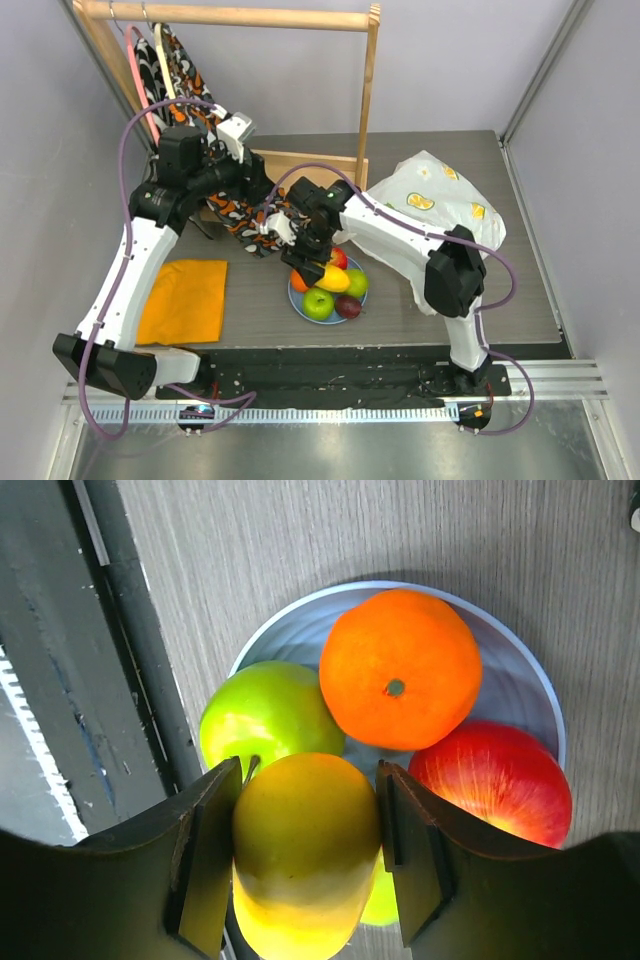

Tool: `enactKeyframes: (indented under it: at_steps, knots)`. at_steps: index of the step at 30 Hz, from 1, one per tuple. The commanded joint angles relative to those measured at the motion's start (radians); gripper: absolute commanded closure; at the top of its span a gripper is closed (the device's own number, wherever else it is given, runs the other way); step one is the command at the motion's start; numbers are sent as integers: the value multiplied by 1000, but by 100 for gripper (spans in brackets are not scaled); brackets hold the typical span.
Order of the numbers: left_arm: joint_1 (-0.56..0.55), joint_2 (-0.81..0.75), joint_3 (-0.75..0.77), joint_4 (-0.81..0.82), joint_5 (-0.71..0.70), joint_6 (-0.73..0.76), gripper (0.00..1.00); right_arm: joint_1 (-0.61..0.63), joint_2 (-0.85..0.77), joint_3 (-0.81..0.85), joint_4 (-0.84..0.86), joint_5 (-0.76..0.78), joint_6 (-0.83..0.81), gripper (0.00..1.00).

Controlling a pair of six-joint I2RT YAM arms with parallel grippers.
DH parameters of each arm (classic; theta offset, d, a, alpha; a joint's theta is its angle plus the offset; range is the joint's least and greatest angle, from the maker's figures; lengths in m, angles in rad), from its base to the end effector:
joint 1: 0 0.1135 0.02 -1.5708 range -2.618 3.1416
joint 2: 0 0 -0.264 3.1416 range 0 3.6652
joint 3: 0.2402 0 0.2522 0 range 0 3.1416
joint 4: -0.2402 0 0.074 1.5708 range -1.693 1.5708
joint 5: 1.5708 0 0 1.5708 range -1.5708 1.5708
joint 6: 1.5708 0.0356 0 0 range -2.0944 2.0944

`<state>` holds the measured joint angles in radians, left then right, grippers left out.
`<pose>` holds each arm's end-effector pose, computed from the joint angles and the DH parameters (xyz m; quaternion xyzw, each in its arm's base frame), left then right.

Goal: Take the fake fruits out of the plastic bag
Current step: Place the fake fruit on the plate, then take out the fake fruit from the plastic bag.

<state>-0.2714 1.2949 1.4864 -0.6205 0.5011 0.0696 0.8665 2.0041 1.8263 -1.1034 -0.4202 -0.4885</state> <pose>0.2583 -0.0896 0.4293 0.2704 0.7806 -0.2603 0.4998 0.2563 0.3241 0.2668 -0.6301 0.7352 0.2292 0.0998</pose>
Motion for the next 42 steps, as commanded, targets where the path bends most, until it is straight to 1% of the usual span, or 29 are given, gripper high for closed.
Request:
enactKeyframes:
  at_steps: [1,10,13,16,17,18,23,27,29,30,31,32,33,34,35,36,37,38,39,40,41,42]
  knots:
    - [-6,-29,-5,11,37,2,29,19,24,24,31,23,36,42]
    - [-6,-31,-12,10,37,4,29,29,47,7,37,47,68,34]
    - [-5,-42,-18,10,33,6,29,42,45,-10,33,77,70,32]
    - [-6,-46,-23,8,31,10,29,43,38,-16,34,104,76,23]
    - [-6,-48,-23,7,31,10,29,43,36,-13,34,112,79,17]
    - [-6,-49,-23,8,31,10,29,43,33,-9,34,119,76,14]
    - [-6,-42,-5,5,33,12,29,43,-36,93,-12,80,53,1]
    - [-6,-31,20,5,34,10,29,42,-120,137,-41,52,50,0]
    - [-5,-26,29,2,34,12,29,40,-195,120,-65,82,35,0]
    - [-5,-23,38,1,36,12,29,36,-230,84,-70,99,10,0]
    - [-6,-23,41,1,37,12,29,28,-264,59,-78,110,-2,2]
    - [-6,-22,44,-1,37,10,29,3,-298,35,-101,116,-18,8]
    - [-6,-20,49,-1,42,10,29,-10,-370,-20,-119,123,-31,11]
    - [-5,-16,51,1,43,9,29,-21,-402,-53,-145,132,-79,17]
    - [-5,-13,54,1,48,10,29,-33,-438,-88,-215,156,-109,28]
    - [-5,-8,58,2,51,7,29,-38,-502,-176,-252,173,-136,33]
    - [-6,1,67,4,62,4,29,-44,-545,-230,-295,204,-172,38]
    - [-5,6,72,7,66,1,29,-58,-583,-293,-294,239,-179,43]
    - [-5,10,78,10,74,-4,29,-95,-616,-402,-289,317,-182,43]
    - [-6,17,92,13,88,-11,29,-130,-664,-447,-280,345,-186,45]
    - [-8,29,97,15,91,-14,29,-171,-676,-484,-268,368,-211,46]
    - [-8,33,103,16,96,-17,29,-266,-677,-539,-256,406,-222,47]
